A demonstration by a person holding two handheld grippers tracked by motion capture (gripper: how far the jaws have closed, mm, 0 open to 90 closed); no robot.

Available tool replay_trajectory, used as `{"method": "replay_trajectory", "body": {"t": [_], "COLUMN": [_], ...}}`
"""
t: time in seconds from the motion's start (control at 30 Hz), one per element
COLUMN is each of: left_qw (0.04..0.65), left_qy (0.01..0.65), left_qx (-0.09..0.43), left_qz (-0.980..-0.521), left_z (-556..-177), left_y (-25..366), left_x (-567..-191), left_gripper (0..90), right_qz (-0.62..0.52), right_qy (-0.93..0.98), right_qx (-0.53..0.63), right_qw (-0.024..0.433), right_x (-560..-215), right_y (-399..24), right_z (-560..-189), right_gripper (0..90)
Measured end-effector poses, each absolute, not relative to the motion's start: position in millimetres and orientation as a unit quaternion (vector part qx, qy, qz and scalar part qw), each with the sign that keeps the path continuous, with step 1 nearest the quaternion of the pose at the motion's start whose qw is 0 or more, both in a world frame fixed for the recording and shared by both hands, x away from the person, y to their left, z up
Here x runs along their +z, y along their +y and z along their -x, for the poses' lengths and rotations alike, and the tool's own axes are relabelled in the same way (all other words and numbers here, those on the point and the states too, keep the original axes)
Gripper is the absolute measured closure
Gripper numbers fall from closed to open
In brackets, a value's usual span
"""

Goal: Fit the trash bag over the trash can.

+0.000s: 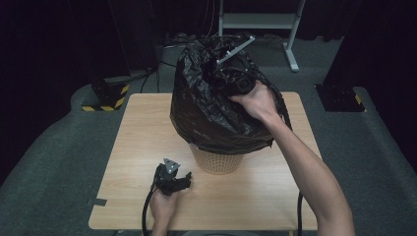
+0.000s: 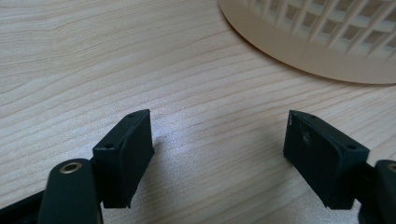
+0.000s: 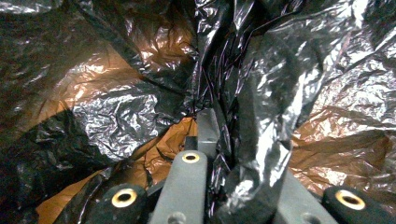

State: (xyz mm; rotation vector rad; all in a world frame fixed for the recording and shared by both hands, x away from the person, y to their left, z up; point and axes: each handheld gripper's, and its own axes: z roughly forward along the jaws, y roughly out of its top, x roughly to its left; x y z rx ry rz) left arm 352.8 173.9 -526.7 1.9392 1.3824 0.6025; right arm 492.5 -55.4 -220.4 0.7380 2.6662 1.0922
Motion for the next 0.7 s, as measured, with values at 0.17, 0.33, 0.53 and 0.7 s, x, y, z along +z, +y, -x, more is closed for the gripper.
{"method": "replay_trajectory", "body": {"t": [0.17,0.33,0.53,0.7], "left_qw": [0.336,0.336,0.336,0.336], "left_qy": [0.53,0.53,0.53,0.53], "left_qx": [0.231,0.231,0.231,0.231], "left_qz": [-0.744,-0.744,-0.744,-0.744], "left_z": [-352.8,-352.8,-352.8,-352.8], "left_y": [173.9,173.9,173.9,173.9], "left_x": [-526.7,-526.7,-526.7,-526.7], "left_gripper": [23.9,23.9,23.9,23.9], "right_qz": [-0.249,-0.252,-0.252,-0.257], "right_qy": [0.895,0.898,0.901,0.901], "right_qx": [0.361,0.353,0.347,0.342], "right_qw": [0.08,0.076,0.071,0.068], "right_x": [-224.3,-228.3,-233.8,-237.3], "right_y": [-51.9,-48.0,-44.0,-42.9], "right_z": [-495.7,-497.7,-501.3,-503.1], "right_gripper": [88.6,88.6,88.6,88.6]}}
